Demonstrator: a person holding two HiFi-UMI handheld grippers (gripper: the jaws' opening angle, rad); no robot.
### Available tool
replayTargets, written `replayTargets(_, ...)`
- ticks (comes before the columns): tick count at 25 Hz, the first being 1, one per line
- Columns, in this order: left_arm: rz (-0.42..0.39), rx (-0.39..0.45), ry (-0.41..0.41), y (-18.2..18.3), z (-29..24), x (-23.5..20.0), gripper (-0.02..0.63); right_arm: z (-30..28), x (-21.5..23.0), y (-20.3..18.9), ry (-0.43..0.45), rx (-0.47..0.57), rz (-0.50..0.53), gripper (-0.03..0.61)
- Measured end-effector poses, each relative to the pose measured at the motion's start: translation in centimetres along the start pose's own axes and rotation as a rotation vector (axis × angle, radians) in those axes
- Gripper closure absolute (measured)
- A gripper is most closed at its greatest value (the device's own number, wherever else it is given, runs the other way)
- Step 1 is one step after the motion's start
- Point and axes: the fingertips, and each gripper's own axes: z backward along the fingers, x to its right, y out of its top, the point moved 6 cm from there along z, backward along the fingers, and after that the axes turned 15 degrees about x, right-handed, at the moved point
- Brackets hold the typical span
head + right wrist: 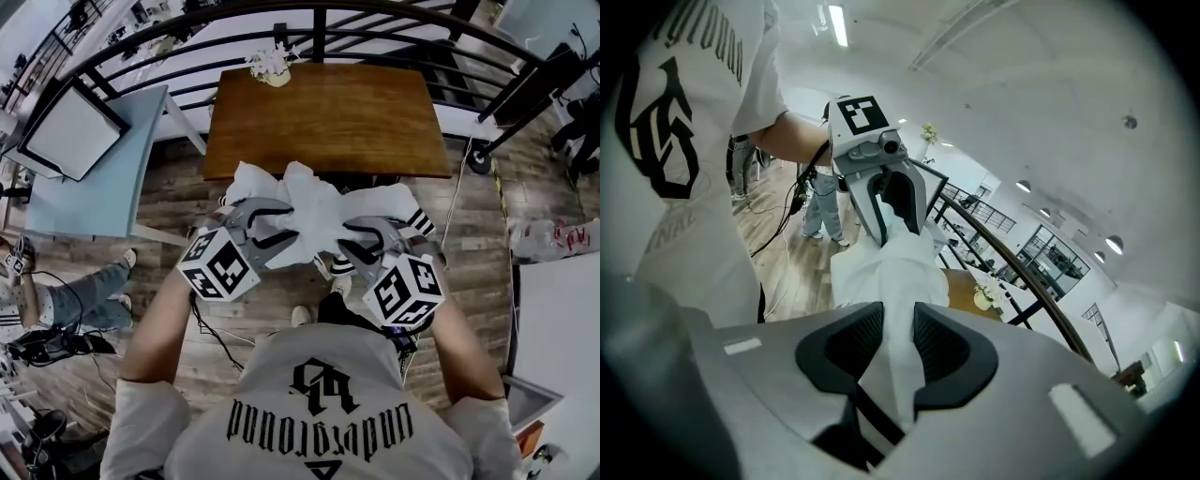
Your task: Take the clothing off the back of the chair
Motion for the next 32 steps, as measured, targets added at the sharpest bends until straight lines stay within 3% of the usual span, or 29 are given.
replayTargets(4,0.016,0.033,0.029,0.3,0.6,0.0,0.459,0.2,-0.1,0.1,-0.01,0.005,0.008,0.477)
replayTargets(6,0.022,0.046,0.059,0.4,0.9,-0.1,0.554,0.5,-0.3,0.5,-0.021,0.018,0.026,0.499)
replayTargets(7,0.023,0.046,0.067,0.4,1.0,-0.1,0.554,0.6,-0.4,0.7,-0.027,0.026,0.031,0.566)
replayTargets(13,0.018,0.04,0.087,0.7,1.2,-0.1,0.555,0.7,-0.3,0.8,-0.043,0.047,-0.008,0.569)
replayTargets(20,0.03,0.103,0.117,3.3,2.5,-0.9,0.555,2.7,0.7,2.4,-0.106,0.119,-0.04,0.569)
replayTargets(32,0.017,0.253,0.133,10.0,7.2,-2.1,0.555,6.8,2.7,10.3,-0.223,0.219,0.013,0.569)
